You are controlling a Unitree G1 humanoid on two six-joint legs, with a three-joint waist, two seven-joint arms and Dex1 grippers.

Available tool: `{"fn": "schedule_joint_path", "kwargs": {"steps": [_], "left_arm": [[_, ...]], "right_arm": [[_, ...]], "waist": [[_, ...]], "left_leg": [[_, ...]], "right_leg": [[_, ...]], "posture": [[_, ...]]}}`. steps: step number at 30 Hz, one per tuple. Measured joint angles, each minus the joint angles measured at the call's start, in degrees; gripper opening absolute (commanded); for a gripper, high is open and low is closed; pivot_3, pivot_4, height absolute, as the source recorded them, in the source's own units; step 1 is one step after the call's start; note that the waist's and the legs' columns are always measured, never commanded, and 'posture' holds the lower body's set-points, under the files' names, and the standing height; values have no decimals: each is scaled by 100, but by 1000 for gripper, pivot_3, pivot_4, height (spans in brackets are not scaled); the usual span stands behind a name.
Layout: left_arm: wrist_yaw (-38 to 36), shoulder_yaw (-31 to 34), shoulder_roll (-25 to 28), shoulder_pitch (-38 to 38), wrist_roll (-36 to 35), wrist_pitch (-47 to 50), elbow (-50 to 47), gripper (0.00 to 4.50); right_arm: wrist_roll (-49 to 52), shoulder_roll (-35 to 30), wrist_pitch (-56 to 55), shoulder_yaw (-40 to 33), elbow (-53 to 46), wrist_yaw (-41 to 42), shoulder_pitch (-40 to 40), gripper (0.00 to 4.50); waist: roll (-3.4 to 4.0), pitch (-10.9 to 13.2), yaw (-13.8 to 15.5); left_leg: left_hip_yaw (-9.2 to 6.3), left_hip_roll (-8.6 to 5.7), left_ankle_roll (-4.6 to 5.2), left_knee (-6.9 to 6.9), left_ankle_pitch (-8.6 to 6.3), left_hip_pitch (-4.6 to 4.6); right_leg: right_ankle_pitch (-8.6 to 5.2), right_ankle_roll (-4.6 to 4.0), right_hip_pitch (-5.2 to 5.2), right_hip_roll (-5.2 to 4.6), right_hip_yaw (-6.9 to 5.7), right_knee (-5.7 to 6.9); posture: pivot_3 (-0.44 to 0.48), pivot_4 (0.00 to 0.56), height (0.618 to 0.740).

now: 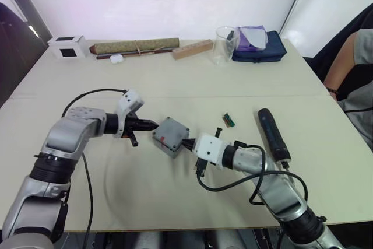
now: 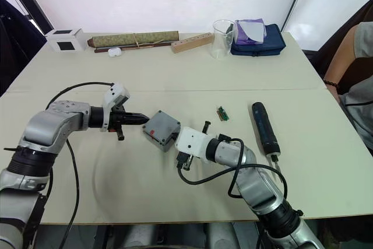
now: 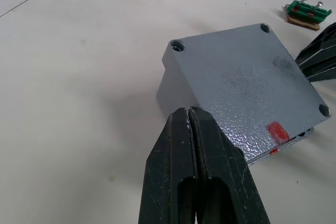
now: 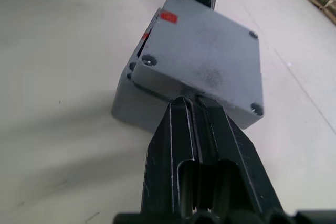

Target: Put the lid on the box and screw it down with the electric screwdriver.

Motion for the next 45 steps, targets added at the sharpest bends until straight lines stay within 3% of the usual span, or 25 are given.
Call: {"fn": "schedule_joint_path", "kwargs": {"steps": [34,45], "left_arm": [[-15,-38,-50,109,132,-209,149,0],[-59,-126,-157,-264,341,-647,902,0]], "right_arm": [[59,-14,-16,81,38,50,-2,18],[190,-334,156,-59,-200,133,200,18]], "waist": [[0,0,1],[0,0,-1]], "left_leg": [[0,0,0,0,0,0],[1,-1,0,1,0,0]], "right_leg": [[0,0,0,0,0,0],[0,0,0,0,0,0]], "posture": [[0,150,740],[0,150,740]]}}
